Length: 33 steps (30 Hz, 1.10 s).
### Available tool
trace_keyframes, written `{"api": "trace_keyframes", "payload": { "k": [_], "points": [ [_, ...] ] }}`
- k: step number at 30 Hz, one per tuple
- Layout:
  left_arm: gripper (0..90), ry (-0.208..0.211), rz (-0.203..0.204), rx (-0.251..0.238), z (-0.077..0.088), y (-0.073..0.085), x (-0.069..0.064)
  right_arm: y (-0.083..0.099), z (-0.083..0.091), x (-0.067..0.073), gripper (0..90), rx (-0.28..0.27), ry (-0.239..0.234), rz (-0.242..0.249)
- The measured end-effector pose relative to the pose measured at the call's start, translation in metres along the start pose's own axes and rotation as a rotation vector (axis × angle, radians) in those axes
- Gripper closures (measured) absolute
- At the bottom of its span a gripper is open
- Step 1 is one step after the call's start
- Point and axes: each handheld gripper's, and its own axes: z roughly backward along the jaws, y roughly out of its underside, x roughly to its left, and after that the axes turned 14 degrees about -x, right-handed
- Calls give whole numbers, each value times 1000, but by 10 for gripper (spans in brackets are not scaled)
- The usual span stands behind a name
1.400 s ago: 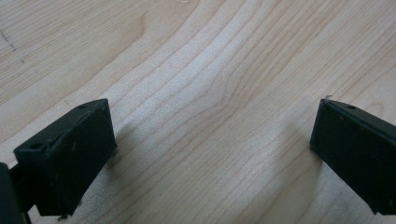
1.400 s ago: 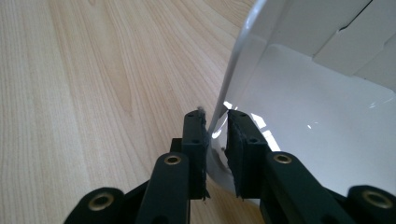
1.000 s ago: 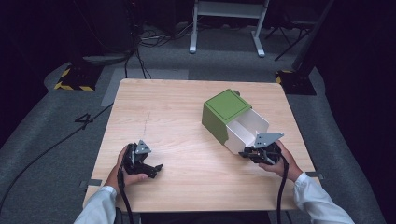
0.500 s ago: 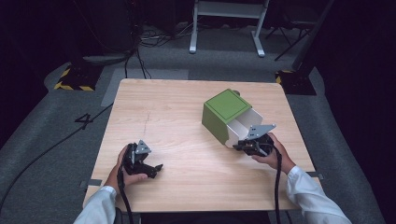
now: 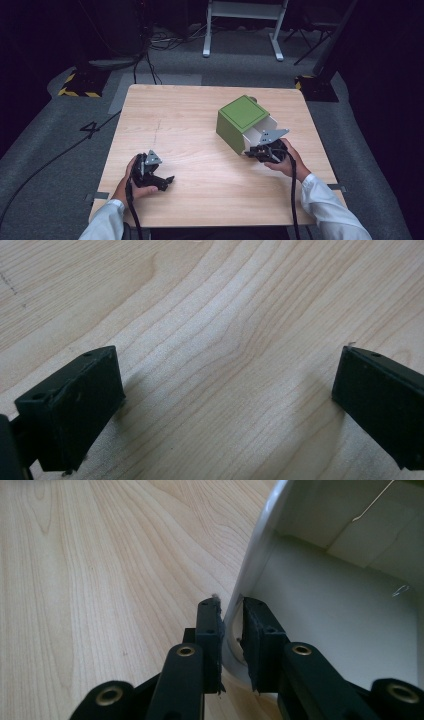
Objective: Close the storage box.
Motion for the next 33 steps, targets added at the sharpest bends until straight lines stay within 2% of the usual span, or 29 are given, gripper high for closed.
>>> {"api": "trace_keyframes", "payload": {
  "k": [4, 5, 6, 12, 15, 17, 20, 24, 31, 33],
  "points": [
    [2, -2, 0, 0, 0, 0, 0, -1, -2, -2, 756, -9, -2, -11],
    [2, -2, 2, -1, 0, 0, 0, -1, -2, -2, 725, -12, -2, -11],
    [2, -2, 1, -1, 0, 0, 0, -1, -2, -1, 643, -10, -4, -12],
    [3, -5, 0, -1, 0, 0, 0, 0, 9, -3, 539, -10, -8, 1],
    [4, -5, 1, -1, 0, 0, 0, 2, 14, -3, 520, 1, -3, 15],
    [4, -5, 1, -1, 0, 0, 0, 4, 19, -4, 513, 5, 24, 32],
    [4, -5, 1, -2, 0, 0, 0, 6, 21, -6, 510, 6, 39, 47],
    [4, -5, 1, -2, 0, 0, 0, 7, 18, -7, 513, 13, 40, 72],
    [4, -5, 1, -2, 0, 0, 0, 4, 8, -3, 763, -3, -8, 128],
    [4, -5, 1, -2, 0, 0, 0, 3, 5, -4, 774, -2, -9, 138]
  ]
}}
